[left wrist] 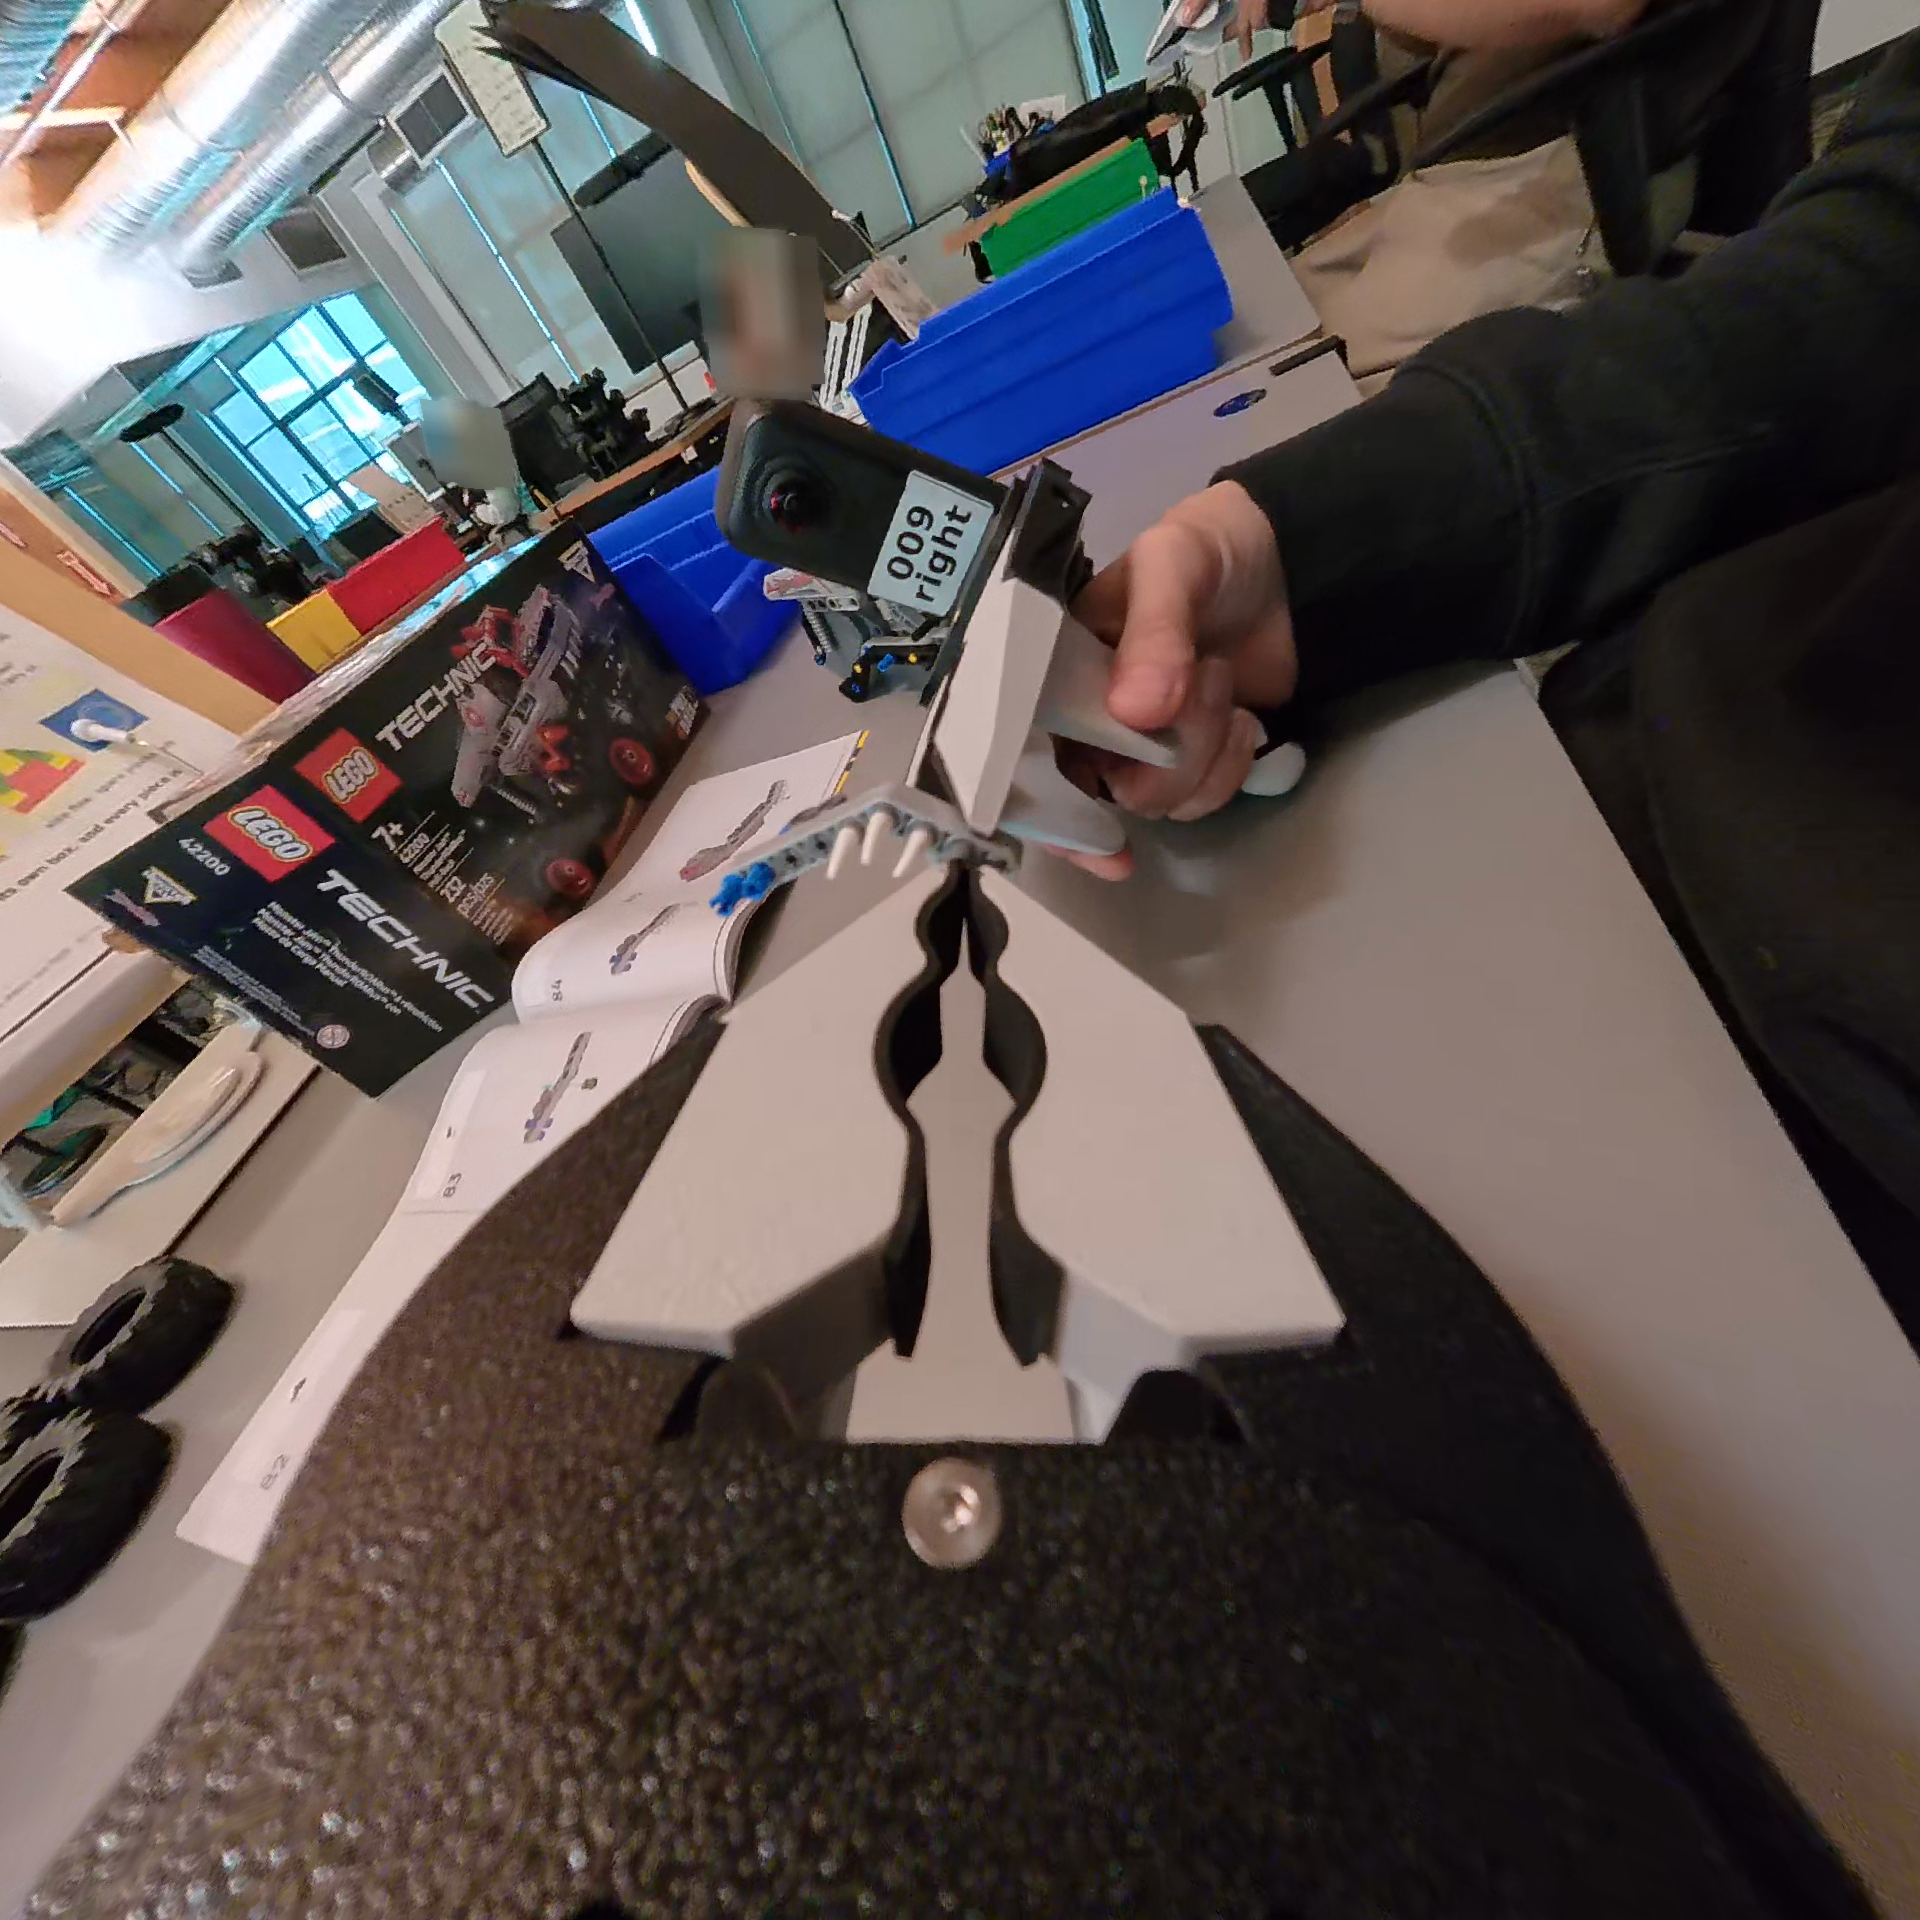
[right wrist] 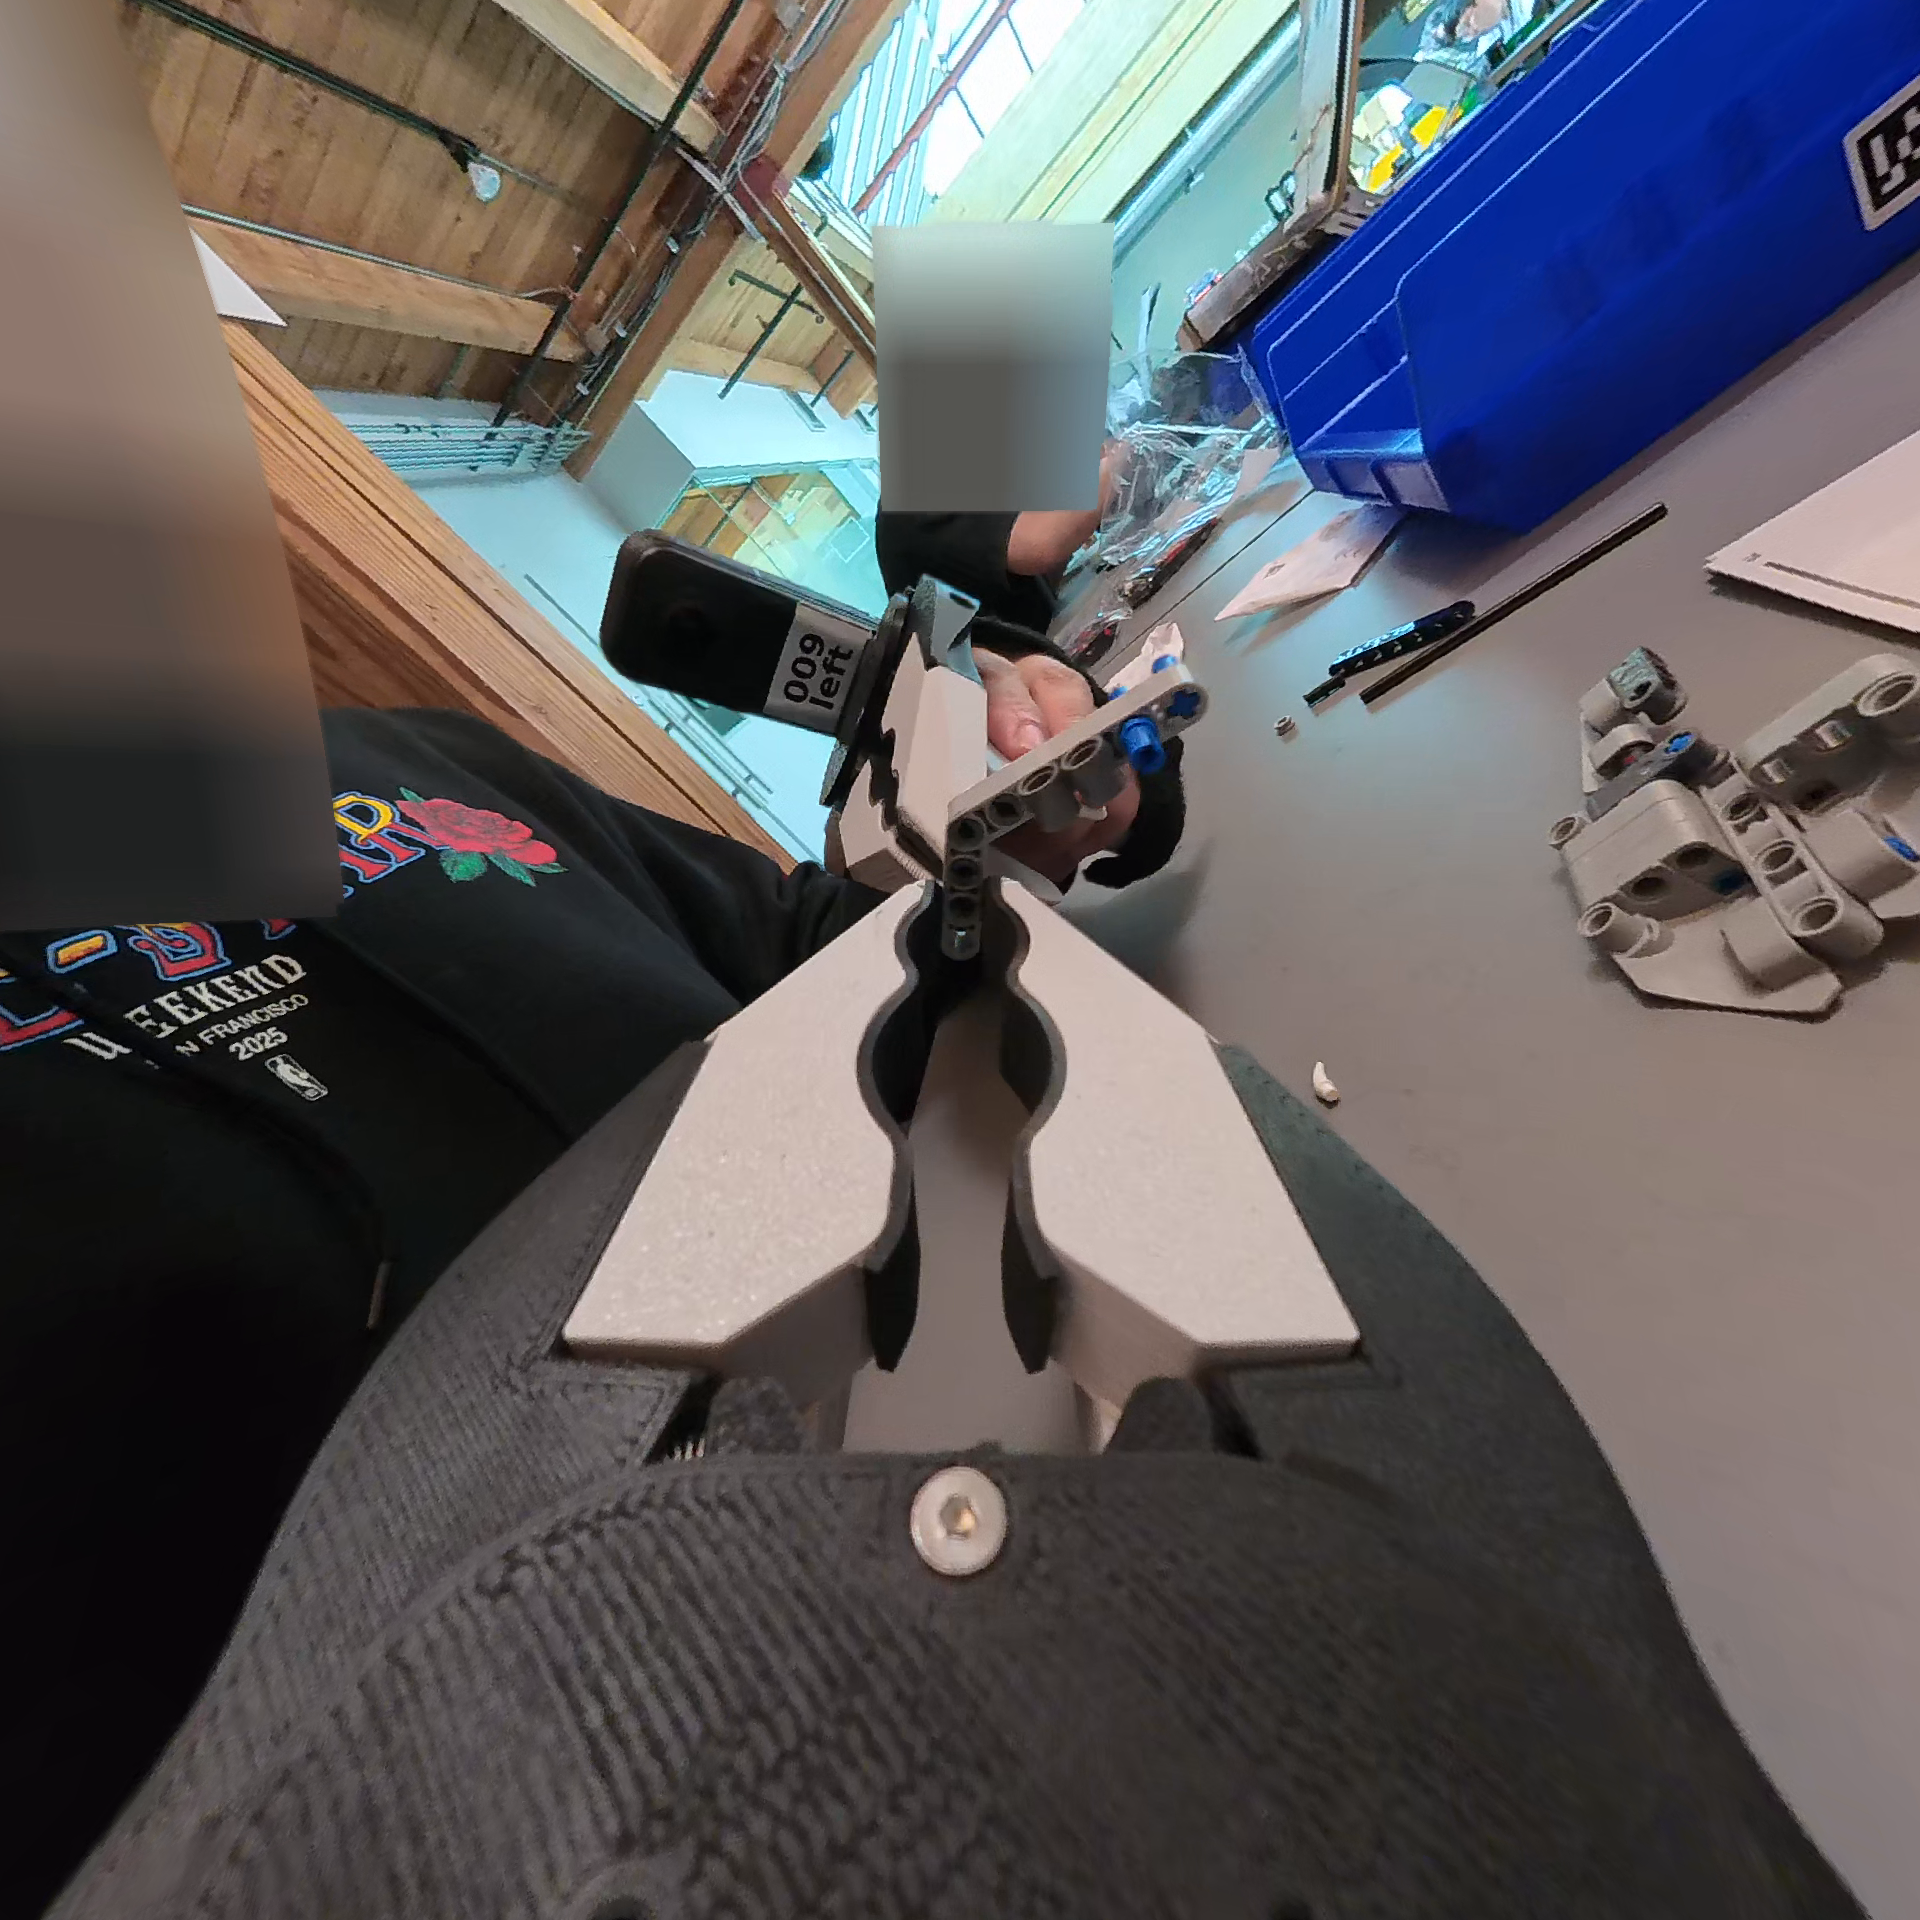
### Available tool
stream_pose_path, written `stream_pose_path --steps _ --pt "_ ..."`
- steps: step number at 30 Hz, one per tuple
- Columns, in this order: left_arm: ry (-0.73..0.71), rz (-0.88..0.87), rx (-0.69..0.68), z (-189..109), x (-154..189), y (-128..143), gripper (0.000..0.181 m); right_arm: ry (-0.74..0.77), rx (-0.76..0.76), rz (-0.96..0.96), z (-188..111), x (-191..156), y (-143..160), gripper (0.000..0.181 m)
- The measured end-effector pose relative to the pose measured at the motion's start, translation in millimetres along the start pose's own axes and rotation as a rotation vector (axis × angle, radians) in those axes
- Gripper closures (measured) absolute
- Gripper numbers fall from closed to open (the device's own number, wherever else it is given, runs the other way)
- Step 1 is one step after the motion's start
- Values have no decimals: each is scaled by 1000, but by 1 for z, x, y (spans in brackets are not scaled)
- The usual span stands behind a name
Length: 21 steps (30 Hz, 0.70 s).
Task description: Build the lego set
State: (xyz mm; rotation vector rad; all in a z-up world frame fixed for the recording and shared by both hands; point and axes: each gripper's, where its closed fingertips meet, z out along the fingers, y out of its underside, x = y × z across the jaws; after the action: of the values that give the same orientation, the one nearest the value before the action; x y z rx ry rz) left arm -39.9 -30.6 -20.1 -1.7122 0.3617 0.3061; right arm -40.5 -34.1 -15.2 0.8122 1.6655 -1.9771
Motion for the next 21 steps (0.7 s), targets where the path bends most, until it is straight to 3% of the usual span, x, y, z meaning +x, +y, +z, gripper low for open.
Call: stream_pose_path --steps 16,21 --pt "0 92 -80 3 4 9 181 15 -68 40 4 5 9 176" --pt "-33 -17 -115 1 -9 22 181 88 -56 66 4 18 7 175"
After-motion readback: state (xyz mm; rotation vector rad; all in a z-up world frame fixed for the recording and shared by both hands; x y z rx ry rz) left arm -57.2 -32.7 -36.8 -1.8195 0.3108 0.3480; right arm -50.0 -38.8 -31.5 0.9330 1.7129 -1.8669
